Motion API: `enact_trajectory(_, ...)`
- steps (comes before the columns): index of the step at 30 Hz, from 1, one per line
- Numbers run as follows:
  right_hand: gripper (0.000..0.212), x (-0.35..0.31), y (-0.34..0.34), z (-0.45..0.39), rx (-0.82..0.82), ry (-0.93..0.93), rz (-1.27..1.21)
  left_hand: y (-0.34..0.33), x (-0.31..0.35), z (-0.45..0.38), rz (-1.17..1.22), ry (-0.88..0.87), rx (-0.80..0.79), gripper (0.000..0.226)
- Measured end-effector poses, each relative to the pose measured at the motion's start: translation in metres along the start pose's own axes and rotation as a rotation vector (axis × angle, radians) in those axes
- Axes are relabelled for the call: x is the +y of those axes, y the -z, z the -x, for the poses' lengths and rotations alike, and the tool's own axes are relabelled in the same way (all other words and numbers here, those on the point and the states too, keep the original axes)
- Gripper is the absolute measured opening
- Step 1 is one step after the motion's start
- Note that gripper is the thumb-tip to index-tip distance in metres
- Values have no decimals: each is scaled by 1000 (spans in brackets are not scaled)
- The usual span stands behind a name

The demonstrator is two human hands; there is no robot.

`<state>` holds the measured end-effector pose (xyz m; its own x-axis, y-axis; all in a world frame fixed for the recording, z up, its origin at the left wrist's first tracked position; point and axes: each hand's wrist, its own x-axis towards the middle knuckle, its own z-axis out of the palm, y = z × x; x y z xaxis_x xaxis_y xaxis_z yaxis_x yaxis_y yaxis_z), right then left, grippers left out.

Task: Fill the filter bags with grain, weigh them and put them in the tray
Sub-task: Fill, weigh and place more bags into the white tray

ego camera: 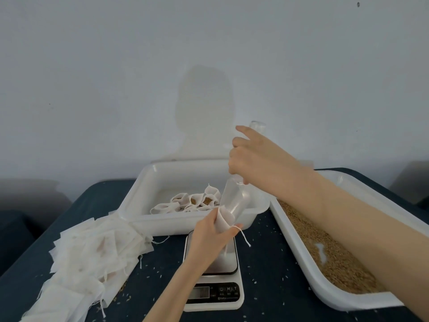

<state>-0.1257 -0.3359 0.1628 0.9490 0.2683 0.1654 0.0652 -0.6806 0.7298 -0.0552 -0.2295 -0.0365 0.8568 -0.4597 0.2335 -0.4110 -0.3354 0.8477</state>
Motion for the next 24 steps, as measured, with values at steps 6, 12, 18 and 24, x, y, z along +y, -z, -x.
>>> enact_trajectory(6,35,25,-29,27,-142,-99,-339,10,3,1,21,-53,-39,37)
enact_trajectory(12,30,30,-75,61,-202,-221,-711,15,7,1,-17,-43,-97,29)
enact_trajectory(18,29,24,-112,81,-225,-346,-1032,12,-1,-3,-10,5,-95,29)
enact_trajectory(24,23,10,-148,96,-118,-559,-1079,8,-2,-6,249,45,-131,14)
